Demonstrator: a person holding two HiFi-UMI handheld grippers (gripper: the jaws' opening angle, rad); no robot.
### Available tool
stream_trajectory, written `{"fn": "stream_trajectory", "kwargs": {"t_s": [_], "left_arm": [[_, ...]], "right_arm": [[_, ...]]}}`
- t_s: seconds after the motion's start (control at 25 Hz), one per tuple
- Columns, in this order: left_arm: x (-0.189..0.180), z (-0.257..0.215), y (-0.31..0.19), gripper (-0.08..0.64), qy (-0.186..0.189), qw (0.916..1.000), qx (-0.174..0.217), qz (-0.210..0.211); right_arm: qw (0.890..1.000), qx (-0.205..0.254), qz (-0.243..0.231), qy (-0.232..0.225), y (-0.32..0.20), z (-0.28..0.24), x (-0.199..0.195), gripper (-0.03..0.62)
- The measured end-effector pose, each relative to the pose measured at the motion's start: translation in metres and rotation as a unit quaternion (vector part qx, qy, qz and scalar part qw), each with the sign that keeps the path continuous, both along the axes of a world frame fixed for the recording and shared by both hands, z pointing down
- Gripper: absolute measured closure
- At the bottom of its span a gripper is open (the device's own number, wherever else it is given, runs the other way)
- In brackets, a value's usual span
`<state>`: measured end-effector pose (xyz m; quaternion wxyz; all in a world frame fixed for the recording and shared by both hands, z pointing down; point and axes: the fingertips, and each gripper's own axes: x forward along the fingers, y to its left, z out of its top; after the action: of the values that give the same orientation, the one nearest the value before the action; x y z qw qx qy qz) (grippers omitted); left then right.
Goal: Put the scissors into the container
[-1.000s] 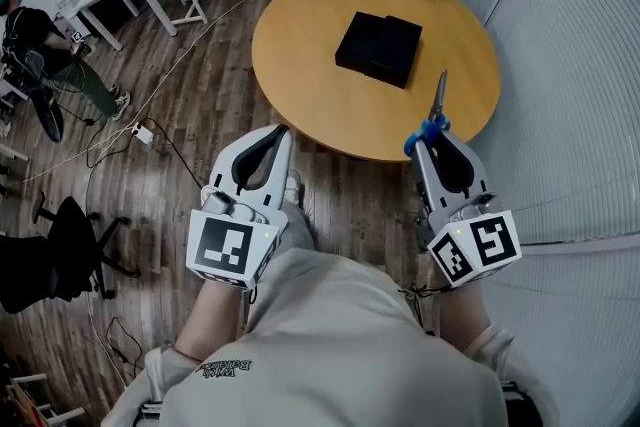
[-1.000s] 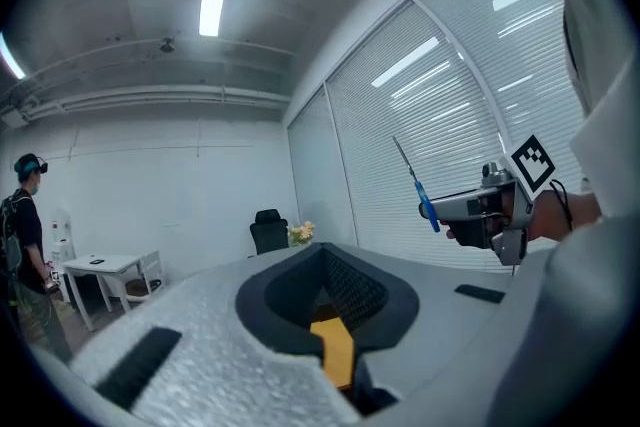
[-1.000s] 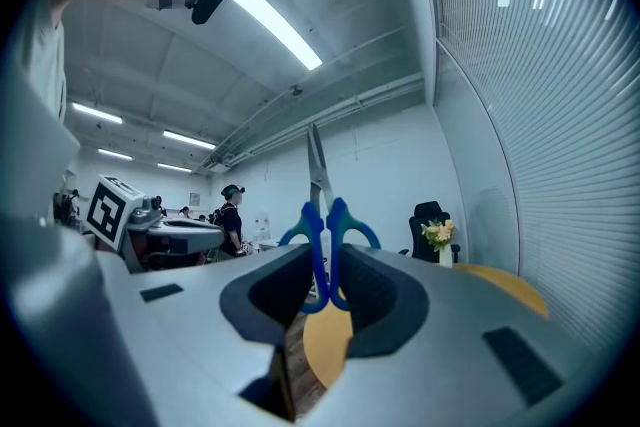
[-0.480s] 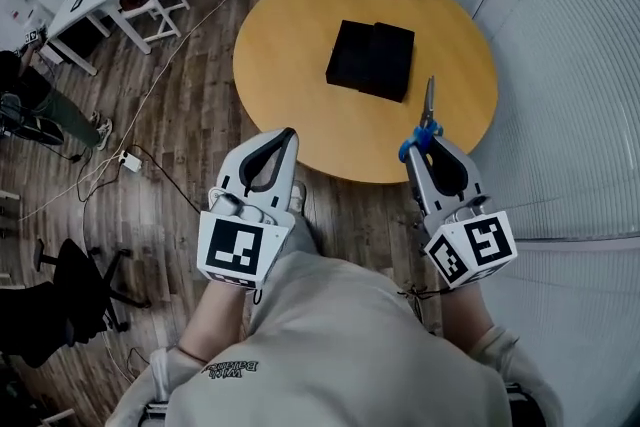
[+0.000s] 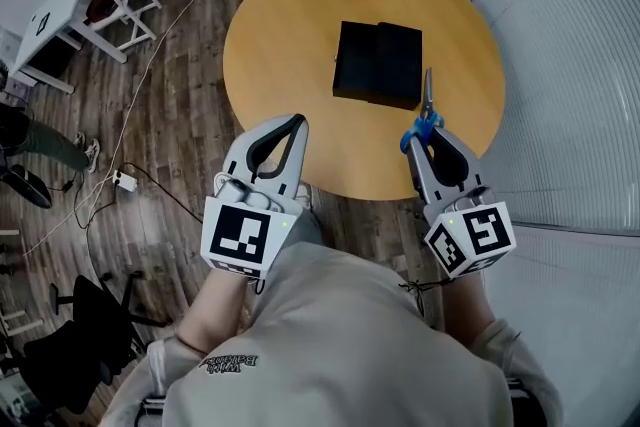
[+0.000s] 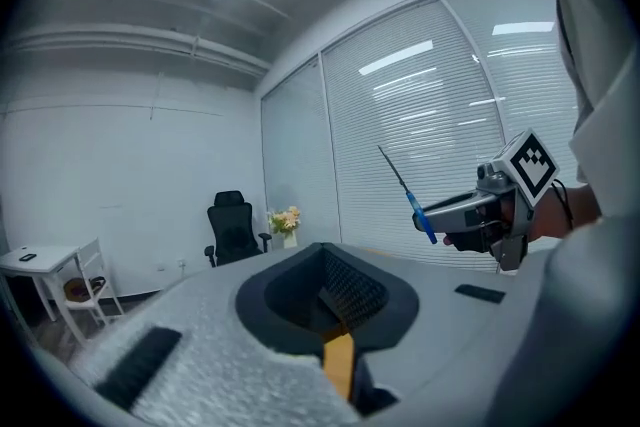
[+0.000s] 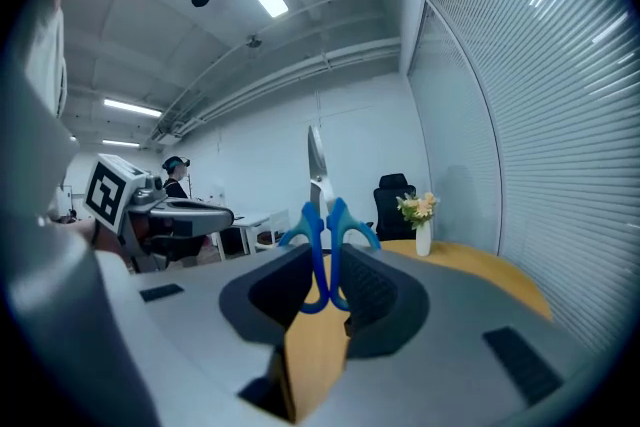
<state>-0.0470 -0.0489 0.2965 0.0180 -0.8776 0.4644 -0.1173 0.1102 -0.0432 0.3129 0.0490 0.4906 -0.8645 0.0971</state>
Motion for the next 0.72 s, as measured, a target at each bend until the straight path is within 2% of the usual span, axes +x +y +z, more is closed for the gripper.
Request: {"fn": "stream_trajectory", "kwargs": {"t_s": [0.28,0.36,0.48,0.72], "left_arm": [[-0.022,-0.001,-0.077,0.538,0.017,0.9987,-0.022,0.043],[-0.027,0.004,-0.097,0.538,0.011,0.9978,-0.021,0.061],[-0.037,0.012,-0.122,0.538,0.007,0.9962,-0.024,0.084],[-0.044,0.017,-0.155,0.538,0.034,0.9914,-0.044,0.118]], "right_arm": [[0.999,-0.021,0.044,0.007,-0.061,0.003,-0.031,0.497],[0.998,-0.025,0.058,0.012,-0.077,0.007,-0.037,0.497],[0.995,-0.027,0.08,0.045,-0.098,0.014,-0.048,0.497],[0.99,-0.055,0.116,0.055,-0.126,0.032,-0.059,0.497]]}}
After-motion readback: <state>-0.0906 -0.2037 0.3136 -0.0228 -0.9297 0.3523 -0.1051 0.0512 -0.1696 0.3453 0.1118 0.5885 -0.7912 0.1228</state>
